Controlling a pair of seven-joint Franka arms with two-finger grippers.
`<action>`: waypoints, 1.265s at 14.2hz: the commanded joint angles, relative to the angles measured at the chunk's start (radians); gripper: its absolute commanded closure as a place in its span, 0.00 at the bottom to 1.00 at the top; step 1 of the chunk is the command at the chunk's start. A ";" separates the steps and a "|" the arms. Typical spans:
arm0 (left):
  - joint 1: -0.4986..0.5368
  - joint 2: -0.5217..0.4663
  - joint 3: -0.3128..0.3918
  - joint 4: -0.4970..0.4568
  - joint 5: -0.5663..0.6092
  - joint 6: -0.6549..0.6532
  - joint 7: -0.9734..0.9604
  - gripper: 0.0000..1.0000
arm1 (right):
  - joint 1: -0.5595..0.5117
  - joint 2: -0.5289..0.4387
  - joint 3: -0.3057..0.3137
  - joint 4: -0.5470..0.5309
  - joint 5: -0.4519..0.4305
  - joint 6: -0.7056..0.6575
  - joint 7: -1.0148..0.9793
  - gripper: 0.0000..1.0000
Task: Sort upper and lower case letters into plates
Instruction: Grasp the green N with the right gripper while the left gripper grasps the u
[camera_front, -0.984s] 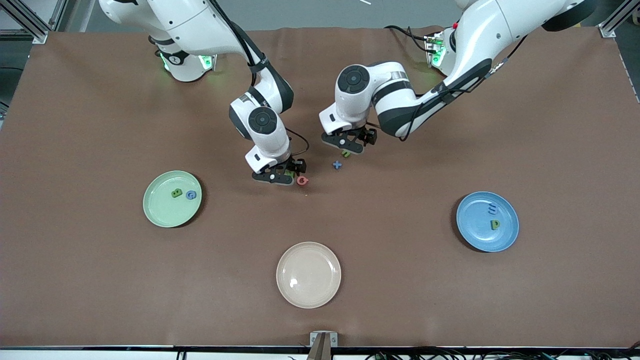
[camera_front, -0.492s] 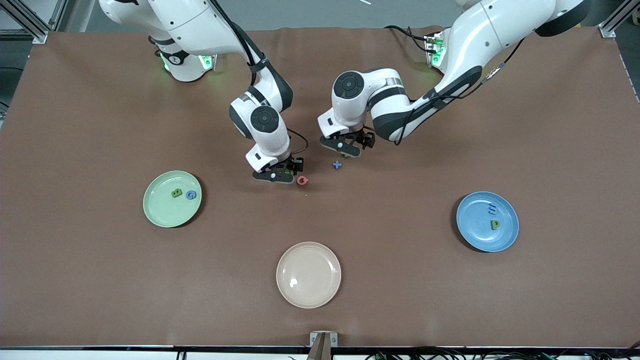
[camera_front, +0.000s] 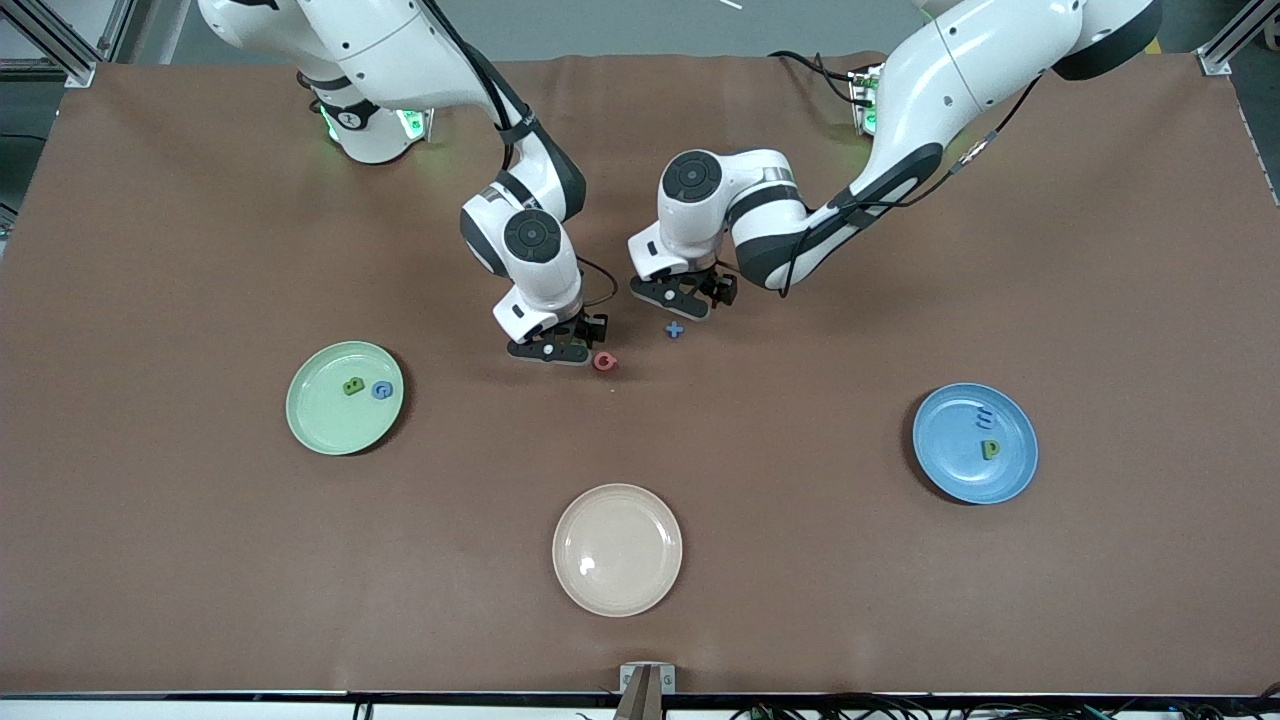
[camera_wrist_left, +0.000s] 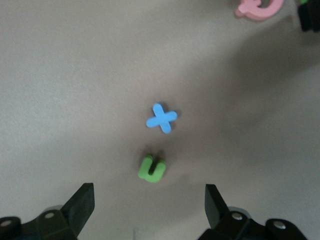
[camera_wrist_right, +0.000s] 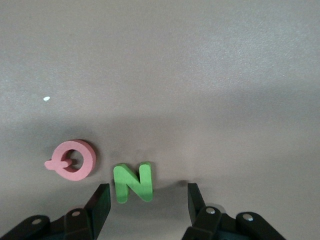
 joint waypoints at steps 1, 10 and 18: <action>-0.043 0.015 0.053 0.011 0.038 0.032 -0.001 0.08 | 0.015 -0.004 -0.006 -0.009 -0.028 0.010 0.037 0.29; -0.132 0.021 0.139 0.007 0.044 0.060 -0.010 0.23 | 0.015 0.027 -0.014 0.029 -0.040 0.011 0.037 0.44; -0.132 0.021 0.142 0.007 0.044 0.060 -0.012 0.36 | 0.013 0.030 -0.025 0.036 -0.040 0.011 0.037 0.76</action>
